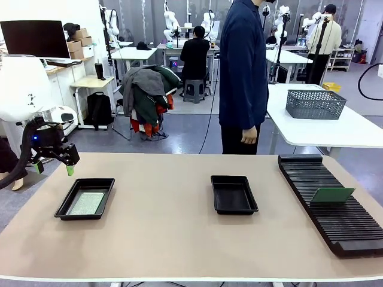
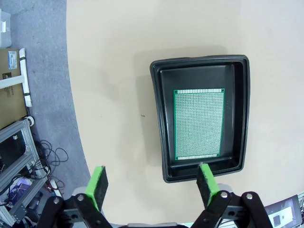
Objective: Inspect and transfer BCBs to ESD trays.
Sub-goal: Pick up the Blank PCB from the PCB Rack and place it in the right ESD tray.
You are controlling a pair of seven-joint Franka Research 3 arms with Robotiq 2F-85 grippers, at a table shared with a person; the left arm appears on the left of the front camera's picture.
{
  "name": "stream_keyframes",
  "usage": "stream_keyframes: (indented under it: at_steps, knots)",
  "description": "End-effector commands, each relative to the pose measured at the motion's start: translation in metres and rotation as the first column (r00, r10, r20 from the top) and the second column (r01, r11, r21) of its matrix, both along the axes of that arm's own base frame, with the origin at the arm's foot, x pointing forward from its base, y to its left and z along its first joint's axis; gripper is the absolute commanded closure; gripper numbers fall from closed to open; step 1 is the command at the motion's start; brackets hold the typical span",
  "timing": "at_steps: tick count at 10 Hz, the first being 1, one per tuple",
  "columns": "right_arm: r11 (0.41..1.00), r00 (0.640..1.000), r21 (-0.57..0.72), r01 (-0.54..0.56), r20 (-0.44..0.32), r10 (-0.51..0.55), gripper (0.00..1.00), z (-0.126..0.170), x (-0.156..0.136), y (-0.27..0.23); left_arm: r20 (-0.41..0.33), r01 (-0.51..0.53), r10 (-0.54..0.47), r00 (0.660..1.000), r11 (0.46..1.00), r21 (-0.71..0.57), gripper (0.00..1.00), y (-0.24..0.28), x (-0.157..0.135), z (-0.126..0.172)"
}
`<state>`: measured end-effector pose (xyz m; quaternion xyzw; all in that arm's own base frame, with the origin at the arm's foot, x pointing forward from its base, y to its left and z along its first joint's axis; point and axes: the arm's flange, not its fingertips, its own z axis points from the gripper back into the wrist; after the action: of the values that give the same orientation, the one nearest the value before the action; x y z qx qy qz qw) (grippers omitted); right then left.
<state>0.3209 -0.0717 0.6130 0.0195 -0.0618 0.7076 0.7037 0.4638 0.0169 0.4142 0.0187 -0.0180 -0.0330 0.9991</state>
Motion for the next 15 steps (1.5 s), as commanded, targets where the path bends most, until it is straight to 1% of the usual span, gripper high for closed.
stream_keyframes:
  at_steps: [1, 2, 8, 10, 12, 14, 15]
  knots:
    - [0.999, 0.999, 0.014, -0.049, -0.001, 0.049, 0.00, 0.005, 0.006, -0.008, 0.005, -0.002, 0.002, 1.000, 1.000, 0.000, 0.00, 0.001, 0.000, -0.001]
    - [1.000, 1.000, 0.000, 0.000, 0.000, 0.000, 0.00, 0.000, 0.000, 0.000, 0.005, -0.002, 0.002, 1.000, 1.000, 0.000, 0.00, 0.001, 0.000, -0.001]
    - [1.000, 1.000, -0.011, -0.011, 0.000, 0.011, 0.00, 0.001, 0.002, -0.003, 0.005, -0.002, 0.002, 1.000, 1.000, 0.000, 0.00, 0.001, 0.000, -0.001]
    - [0.999, 0.998, 0.003, -0.049, 0.039, 0.048, 0.00, -0.030, 0.024, -0.001, 0.005, -0.002, 0.002, 1.000, 1.000, 0.000, 0.00, 0.001, 0.000, -0.001]
    - [0.998, 0.996, -0.007, -0.065, 0.065, 0.065, 0.00, -0.063, 0.037, 0.007, 0.005, -0.002, 0.002, 1.000, 1.000, 0.000, 0.00, 0.001, 0.000, -0.001]
    - [0.997, 0.993, -0.001, -0.084, 0.083, 0.083, 0.00, -0.103, 0.051, 0.011, 0.005, -0.002, 0.002, 1.000, 1.000, 0.000, 0.00, 0.001, 0.000, -0.001]
    - [0.995, 0.991, 0.001, -0.101, 0.092, 0.101, 0.00, -0.127, 0.058, 0.014, 0.005, -0.002, 0.002, 1.000, 1.000, 0.000, 0.00, 0.001, 0.000, -0.001]
